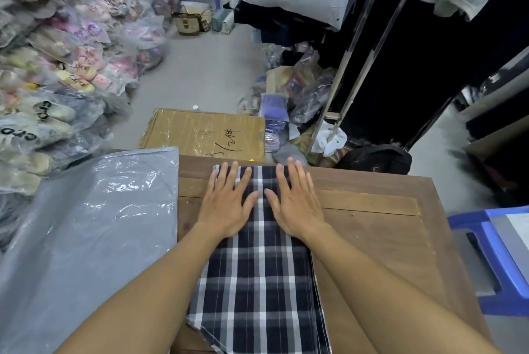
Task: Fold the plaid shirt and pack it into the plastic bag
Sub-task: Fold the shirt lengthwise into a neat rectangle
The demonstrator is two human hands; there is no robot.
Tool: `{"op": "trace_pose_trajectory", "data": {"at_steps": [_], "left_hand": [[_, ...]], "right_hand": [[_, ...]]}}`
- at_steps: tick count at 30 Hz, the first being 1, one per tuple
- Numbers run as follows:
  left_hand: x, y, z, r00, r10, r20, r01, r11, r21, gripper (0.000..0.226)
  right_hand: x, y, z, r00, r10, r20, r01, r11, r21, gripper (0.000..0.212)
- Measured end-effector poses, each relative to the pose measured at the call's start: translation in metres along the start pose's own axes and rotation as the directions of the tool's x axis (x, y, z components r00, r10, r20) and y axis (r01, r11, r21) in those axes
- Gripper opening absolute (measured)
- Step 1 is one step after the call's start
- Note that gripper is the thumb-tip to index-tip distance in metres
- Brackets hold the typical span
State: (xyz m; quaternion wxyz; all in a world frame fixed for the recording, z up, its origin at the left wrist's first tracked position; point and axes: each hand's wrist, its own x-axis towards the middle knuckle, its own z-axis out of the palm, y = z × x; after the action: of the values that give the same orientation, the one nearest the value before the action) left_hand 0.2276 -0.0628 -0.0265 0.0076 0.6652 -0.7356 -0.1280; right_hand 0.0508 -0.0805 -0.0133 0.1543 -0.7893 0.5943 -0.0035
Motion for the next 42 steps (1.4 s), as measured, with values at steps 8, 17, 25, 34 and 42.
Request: {"op": "trace_pose_trajectory", "data": {"at_steps": [8, 17, 25, 34, 42], "left_hand": [[0.002, -0.003, 0.018, 0.998, 0.006, -0.070, -0.004, 1.000, 0.022, 0.066], [0.001, -0.003, 0.019, 0.998, -0.004, -0.063, 0.004, 1.000, 0.002, 0.067], [0.012, -0.004, -0.006, 1.000, -0.028, -0.004, 0.028, 0.998, -0.050, 0.059], [0.046, -0.009, -0.037, 0.989, -0.139, 0.040, 0.144, 0.978, -0.153, 0.029], [0.038, -0.026, -0.052, 0.933, -0.292, 0.212, 0.341, 0.905, -0.255, 0.019]], "right_hand": [[0.000, 0.002, 0.014, 0.998, -0.037, 0.045, 0.036, 0.999, 0.016, 0.074], [-0.125, -0.016, 0.039, 0.995, -0.049, 0.081, 0.053, 0.997, -0.050, 0.085], [-0.137, -0.007, 0.009, 0.995, 0.014, -0.095, 0.012, 0.964, 0.267, 0.067], [-0.169, 0.013, -0.007, 0.895, 0.306, 0.323, -0.434, 0.765, 0.476, 0.039], [-0.131, 0.071, -0.047, 0.868, 0.323, 0.377, -0.477, 0.755, 0.450, 0.017]]}}
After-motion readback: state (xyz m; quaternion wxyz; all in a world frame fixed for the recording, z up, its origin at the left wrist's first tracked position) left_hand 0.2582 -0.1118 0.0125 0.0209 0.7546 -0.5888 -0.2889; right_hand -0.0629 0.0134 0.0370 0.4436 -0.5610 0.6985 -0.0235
